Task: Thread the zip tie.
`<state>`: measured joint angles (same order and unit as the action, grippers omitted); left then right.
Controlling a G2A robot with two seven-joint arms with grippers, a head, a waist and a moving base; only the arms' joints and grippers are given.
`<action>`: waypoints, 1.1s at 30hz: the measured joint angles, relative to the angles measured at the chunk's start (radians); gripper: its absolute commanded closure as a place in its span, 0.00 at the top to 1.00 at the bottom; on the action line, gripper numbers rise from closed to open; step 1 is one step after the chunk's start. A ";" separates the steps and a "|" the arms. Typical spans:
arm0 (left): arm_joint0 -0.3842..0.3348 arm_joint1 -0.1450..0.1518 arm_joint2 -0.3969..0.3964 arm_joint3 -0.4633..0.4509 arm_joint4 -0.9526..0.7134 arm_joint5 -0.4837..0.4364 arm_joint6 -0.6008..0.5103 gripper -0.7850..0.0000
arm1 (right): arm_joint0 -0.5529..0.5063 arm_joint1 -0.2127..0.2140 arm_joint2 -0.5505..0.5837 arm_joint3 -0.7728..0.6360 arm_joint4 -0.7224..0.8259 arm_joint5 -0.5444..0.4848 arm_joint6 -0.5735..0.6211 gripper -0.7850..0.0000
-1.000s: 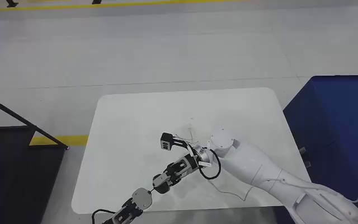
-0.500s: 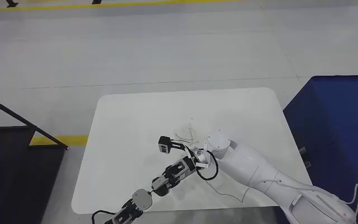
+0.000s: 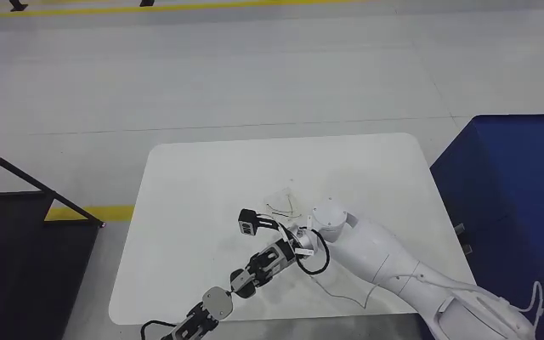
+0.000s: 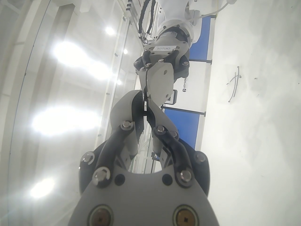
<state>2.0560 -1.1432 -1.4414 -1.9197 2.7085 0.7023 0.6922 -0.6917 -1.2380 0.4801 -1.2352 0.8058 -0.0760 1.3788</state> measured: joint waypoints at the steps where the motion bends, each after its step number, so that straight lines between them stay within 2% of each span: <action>1: 0.000 0.000 0.001 0.000 0.001 0.000 -0.001 0.00 | -0.001 -0.001 0.002 0.001 -0.002 0.001 0.001 0.00; 4: -0.002 0.002 0.003 0.000 0.000 0.000 -0.002 0.00 | -0.003 -0.005 0.010 0.006 -0.008 0.004 0.006 0.00; 5: -0.002 0.002 0.005 -0.001 -0.003 0.000 -0.003 1.00 | -0.003 -0.007 0.014 0.008 -0.009 0.003 0.009 0.00; 13: 0.016 0.010 -0.020 -0.015 -0.141 0.007 0.038 1.00 | -0.014 -0.005 0.074 0.030 0.021 -0.021 0.030 0.00; 18: 0.019 0.018 -0.010 -0.028 -0.390 -0.200 0.121 1.00 | -0.029 0.003 0.108 0.028 0.030 -0.017 0.044 0.00; 19: 0.019 0.018 -0.010 -0.028 -0.405 -0.207 0.117 1.00 | -0.029 0.003 0.108 0.028 0.031 -0.017 0.044 0.00; 22: 0.019 0.018 -0.011 -0.028 -0.352 -0.147 0.114 1.00 | -0.029 0.003 0.107 0.028 0.030 -0.018 0.044 0.00; 25: 0.016 0.017 -0.013 -0.022 -0.337 -0.149 0.106 1.00 | -0.033 0.003 0.110 0.022 0.026 -0.023 0.036 0.00; 28: 0.011 0.018 0.009 -0.057 -0.406 -0.292 0.012 1.00 | -0.042 0.013 0.142 -0.010 -0.028 -0.069 -0.012 0.00; 33: -0.003 0.036 -0.068 -0.123 -0.760 -0.819 -0.137 1.00 | -0.078 0.055 0.238 -0.145 -0.188 -0.134 -0.073 0.00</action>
<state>2.0535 -1.1076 -1.5097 -2.0422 1.9489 -0.1168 0.5551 -0.7694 -1.1833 0.7177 -1.3802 0.6178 -0.2099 1.3058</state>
